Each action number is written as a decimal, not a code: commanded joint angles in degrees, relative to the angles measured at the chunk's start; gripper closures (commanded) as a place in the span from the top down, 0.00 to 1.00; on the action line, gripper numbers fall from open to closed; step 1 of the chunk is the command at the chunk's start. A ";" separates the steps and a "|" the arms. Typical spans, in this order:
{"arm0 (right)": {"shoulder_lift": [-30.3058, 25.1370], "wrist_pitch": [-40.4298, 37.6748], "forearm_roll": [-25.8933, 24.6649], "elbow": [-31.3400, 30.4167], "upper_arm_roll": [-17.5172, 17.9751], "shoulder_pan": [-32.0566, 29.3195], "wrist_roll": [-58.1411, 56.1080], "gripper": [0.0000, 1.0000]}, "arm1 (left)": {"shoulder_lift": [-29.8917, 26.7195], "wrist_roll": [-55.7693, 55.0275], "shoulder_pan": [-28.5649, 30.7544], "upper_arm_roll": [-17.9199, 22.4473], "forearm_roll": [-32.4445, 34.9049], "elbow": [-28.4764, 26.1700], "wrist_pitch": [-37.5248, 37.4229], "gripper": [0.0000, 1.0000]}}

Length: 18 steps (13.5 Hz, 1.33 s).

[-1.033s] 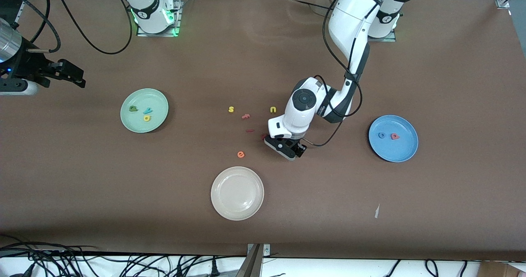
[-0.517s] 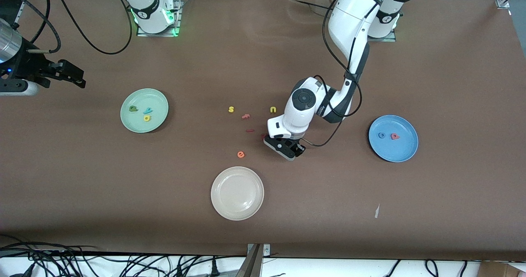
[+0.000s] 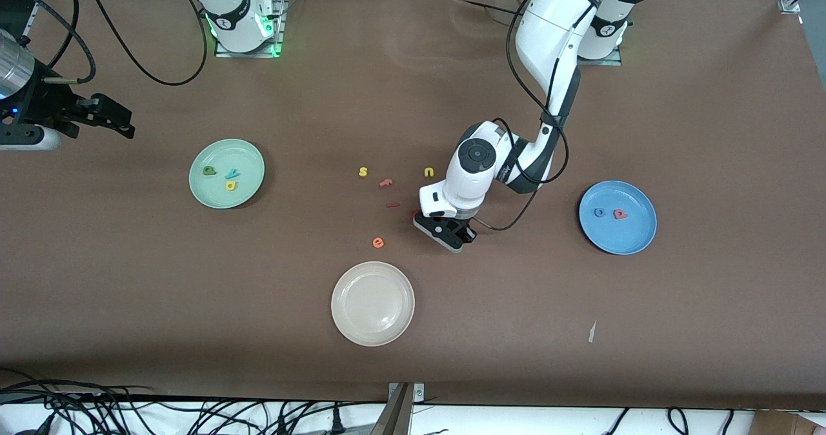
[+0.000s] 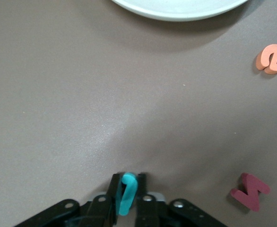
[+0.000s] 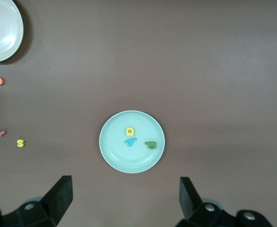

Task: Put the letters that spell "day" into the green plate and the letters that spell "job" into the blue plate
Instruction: 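Grasp the teal letter j with the left gripper, then carry the teal j to the blue plate and open the left gripper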

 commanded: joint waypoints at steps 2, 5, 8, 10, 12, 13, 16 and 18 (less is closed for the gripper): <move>-0.43 0.69 -0.05 -0.60 0.23 -0.41 -0.76 1.00 | 0.83 -0.22 -0.10 1.14 1.54 0.60 0.22 0.10; -0.43 0.60 -0.05 -0.60 0.23 -0.41 -0.76 1.00 | -0.92 -0.13 0.69 2.63 1.54 0.42 -0.39 0.05; -0.43 0.60 -0.05 -0.60 0.23 -0.41 -0.76 1.00 | -5.92 0.05 5.86 2.46 1.63 -0.89 -6.00 0.06; -0.43 0.60 -0.05 -0.60 0.23 -0.41 -0.76 1.00 | -10.66 0.40 11.39 -0.07 1.45 -4.30 -9.53 0.06; -0.43 0.60 -0.05 -0.60 0.23 -0.41 -0.76 1.00 | -16.10 0.66 17.62 -2.63 1.80 -11.14 -10.50 0.07; -0.43 0.60 -0.05 -0.60 0.23 -0.41 -0.76 1.00 | -18.74 0.75 20.26 -3.16 1.98 -15.10 -10.59 0.07; -0.43 0.60 -0.05 -0.60 0.23 -0.41 -0.76 1.00 | -24.12 8.63 25.46 -3.17 1.89 -23.99 -10.68 0.10; -0.43 0.60 -0.05 -0.60 0.23 -0.41 -0.76 1.00 | -26.49 11.55 28.36 -3.17 1.89 -27.43 -10.68 0.10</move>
